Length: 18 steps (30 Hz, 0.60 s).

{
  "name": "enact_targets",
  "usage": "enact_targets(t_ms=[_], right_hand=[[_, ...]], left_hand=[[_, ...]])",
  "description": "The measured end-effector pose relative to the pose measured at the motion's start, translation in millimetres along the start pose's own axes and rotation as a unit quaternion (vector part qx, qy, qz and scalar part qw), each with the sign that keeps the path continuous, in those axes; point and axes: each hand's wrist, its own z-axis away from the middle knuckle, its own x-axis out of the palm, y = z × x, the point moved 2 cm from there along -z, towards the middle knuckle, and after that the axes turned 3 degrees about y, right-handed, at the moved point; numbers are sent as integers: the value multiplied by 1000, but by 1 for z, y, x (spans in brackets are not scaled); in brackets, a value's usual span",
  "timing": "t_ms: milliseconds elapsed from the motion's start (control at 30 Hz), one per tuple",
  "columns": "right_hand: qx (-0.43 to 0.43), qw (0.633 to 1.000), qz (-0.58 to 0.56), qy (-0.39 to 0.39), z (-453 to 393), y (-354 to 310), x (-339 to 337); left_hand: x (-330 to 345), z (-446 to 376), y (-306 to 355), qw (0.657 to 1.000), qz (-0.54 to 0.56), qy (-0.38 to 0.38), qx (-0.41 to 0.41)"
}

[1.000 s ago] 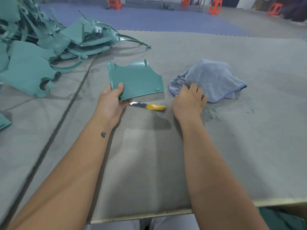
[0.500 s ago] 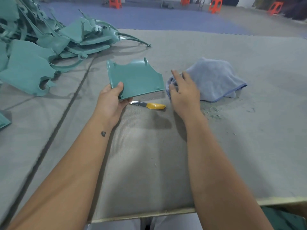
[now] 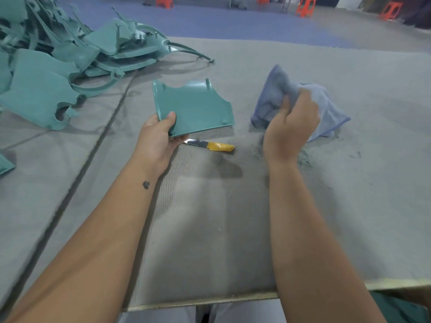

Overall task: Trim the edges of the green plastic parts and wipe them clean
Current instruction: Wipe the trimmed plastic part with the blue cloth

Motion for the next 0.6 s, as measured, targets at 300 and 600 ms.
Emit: enact_targets(t_ms=[300,600], right_hand=[[206,969,-131,-39,-6,-6,-8],[-181,966,45,-181,31,-43,15]], left_hand=[[0,0,-1,1000,-24,-1,3],[10,9,-3,989,-136,3,65]])
